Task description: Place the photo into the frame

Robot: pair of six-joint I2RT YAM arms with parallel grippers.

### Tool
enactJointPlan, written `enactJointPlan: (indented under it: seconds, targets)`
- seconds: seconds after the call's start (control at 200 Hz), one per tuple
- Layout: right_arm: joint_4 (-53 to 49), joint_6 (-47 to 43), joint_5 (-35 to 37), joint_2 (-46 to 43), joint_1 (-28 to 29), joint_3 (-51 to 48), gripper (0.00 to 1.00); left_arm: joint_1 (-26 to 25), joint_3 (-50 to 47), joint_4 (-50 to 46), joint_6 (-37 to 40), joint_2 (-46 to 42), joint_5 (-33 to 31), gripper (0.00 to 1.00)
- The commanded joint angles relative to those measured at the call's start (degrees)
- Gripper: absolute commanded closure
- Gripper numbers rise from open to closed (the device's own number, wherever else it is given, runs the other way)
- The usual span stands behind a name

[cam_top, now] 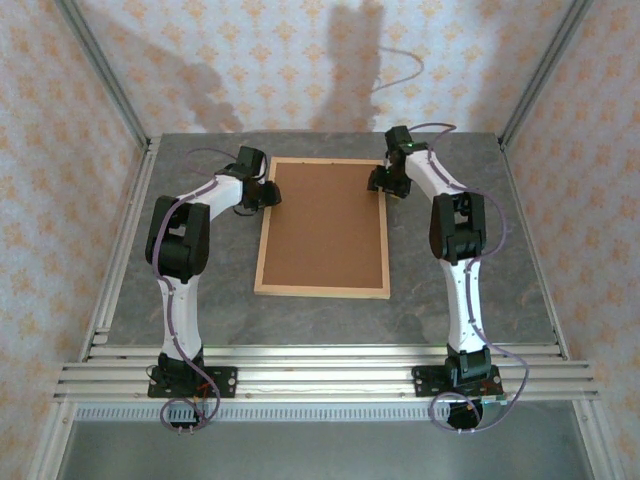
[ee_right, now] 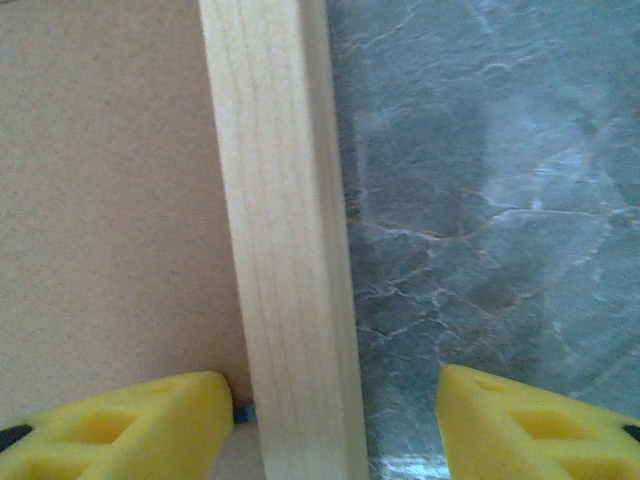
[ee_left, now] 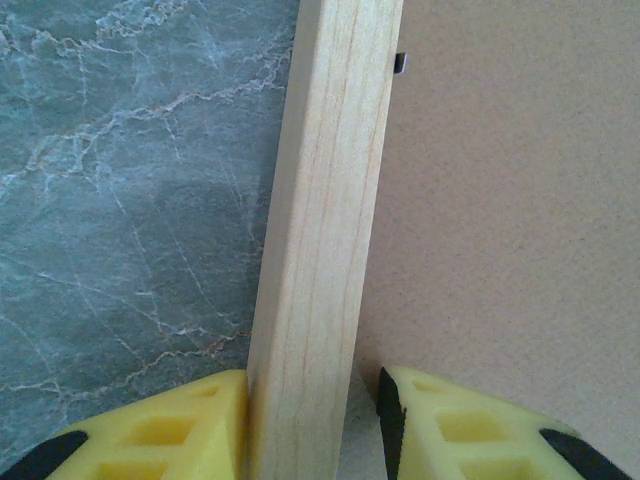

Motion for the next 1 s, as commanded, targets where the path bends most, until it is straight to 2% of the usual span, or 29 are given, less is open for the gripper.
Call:
enactJointPlan:
  seconds: [0.0, 0.25, 0.515, 0.696, 0.996]
  targets:
    - [-4.7, 0.3, 0.5, 5.4, 2.0, -1.2, 0.39, -0.9, -2.6, -1.7, -0.5, 1.7, 1.2, 0.63]
    - [-4.1, 0.4, 0.9, 1.4, 1.9, -1.2, 0.38, -0.9, -2.9, -1.8, -0.6, 1.5, 1.1, 0.63]
    - [-3.0, -0.1, 7.9, -10.5, 0.2, -4.4, 0.38, 0.0, -4.2, -0.8, -1.2, 0.3, 0.2, 0.62]
    - [-2.5, -0.1, 11.0, -14.5, -0.7, -8.4, 0.38, 0.6, -4.0, -1.0, -1.1, -0.1, 0.1, 0.61]
    - [1.5, 2.7, 7.6, -24.5, -0.5, -24.9, 0.37, 0.6, -4.2, -0.8, -1.3, -0.3, 0.5, 0.61]
